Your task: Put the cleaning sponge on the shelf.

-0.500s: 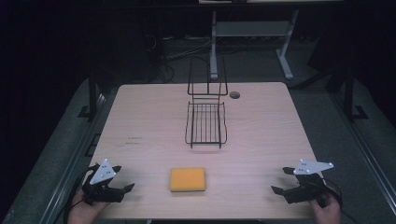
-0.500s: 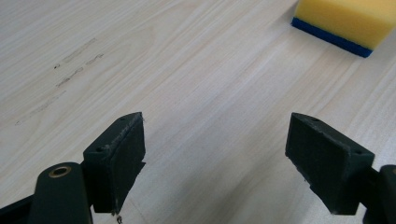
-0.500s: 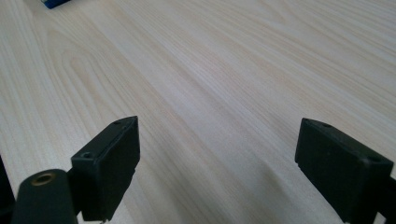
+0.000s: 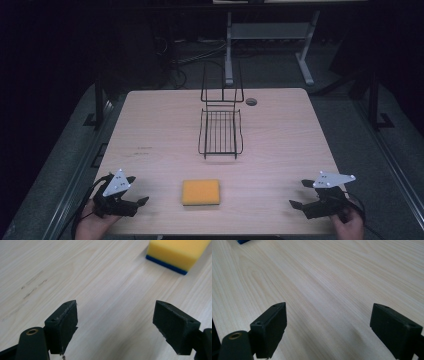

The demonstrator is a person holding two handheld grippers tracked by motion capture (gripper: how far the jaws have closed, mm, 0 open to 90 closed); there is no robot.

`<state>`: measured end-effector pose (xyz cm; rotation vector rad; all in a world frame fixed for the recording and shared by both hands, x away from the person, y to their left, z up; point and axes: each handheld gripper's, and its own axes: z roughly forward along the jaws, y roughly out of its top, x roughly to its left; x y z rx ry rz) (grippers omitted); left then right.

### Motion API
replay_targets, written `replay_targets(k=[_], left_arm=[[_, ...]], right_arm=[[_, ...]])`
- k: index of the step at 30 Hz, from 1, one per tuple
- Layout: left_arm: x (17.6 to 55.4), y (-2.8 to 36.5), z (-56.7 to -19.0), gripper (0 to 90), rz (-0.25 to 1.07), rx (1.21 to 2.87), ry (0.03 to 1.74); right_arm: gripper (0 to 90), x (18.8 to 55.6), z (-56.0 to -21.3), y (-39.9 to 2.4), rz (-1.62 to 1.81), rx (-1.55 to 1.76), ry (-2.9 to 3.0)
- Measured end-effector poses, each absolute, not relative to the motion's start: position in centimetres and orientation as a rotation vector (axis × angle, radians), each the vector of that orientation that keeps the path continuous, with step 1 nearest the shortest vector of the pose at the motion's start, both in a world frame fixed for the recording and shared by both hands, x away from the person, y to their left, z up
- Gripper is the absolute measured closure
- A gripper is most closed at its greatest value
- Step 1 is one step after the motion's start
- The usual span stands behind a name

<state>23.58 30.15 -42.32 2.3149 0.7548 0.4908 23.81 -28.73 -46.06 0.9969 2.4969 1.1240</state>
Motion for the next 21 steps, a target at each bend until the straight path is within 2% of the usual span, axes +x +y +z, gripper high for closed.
replay_targets(k=[21], left_arm=[[24.8,27.5,-40.6,18.2,0.447,2.403,0.609]], right_arm=[[13.7,23.7,-46.0,-28.4,1.119,0.987,2.507]])
